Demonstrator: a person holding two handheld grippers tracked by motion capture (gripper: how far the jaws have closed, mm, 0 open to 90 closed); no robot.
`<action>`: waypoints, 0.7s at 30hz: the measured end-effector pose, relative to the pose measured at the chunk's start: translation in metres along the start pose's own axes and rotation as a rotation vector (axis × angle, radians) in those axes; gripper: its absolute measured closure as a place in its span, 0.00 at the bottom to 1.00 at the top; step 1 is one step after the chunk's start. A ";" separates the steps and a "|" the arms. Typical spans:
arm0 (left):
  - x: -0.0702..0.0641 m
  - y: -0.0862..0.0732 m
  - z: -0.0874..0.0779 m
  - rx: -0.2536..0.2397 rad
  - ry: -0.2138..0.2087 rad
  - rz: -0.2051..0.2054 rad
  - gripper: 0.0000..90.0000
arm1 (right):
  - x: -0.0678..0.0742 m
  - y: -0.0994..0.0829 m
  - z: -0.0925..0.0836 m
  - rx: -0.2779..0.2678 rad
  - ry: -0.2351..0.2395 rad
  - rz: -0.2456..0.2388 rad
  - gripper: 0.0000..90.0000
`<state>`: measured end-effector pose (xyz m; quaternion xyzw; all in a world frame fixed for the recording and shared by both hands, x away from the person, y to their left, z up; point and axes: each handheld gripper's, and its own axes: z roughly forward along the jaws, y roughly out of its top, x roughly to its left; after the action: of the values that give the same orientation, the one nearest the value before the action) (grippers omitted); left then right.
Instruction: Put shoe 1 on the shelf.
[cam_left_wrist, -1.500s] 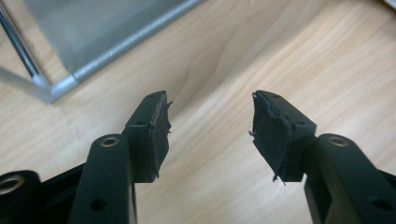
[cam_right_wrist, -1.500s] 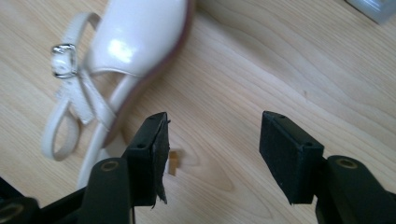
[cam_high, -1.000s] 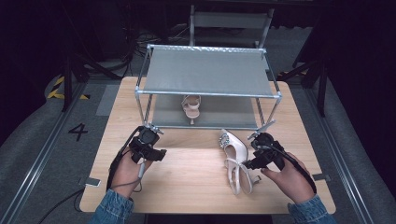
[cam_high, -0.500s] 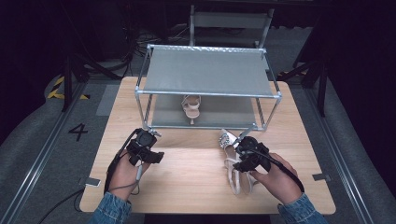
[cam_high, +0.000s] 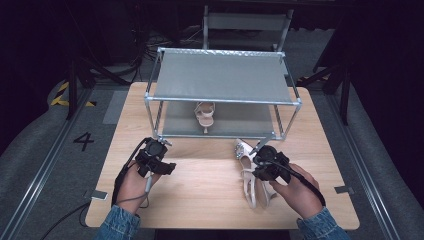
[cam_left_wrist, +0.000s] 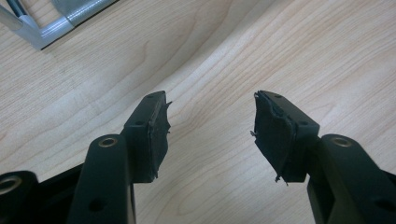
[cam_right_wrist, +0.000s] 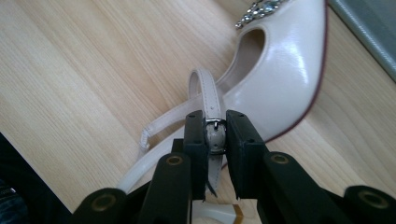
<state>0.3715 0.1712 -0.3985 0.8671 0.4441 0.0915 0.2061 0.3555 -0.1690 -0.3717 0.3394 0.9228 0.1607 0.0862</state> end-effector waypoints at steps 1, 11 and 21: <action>0.000 0.001 0.000 0.001 0.002 0.005 0.50 | -0.003 -0.002 -0.003 -0.012 -0.001 0.009 0.88; -0.003 0.010 0.006 0.003 -0.011 0.023 0.50 | -0.034 -0.025 -0.016 -0.068 -0.006 0.137 0.87; -0.009 0.021 0.012 0.016 -0.027 0.050 0.50 | -0.076 -0.058 -0.003 -0.036 -0.010 0.296 0.87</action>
<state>0.3861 0.1500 -0.3998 0.8807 0.4203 0.0812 0.2026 0.3772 -0.2615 -0.3855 0.4708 0.8593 0.1863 0.0724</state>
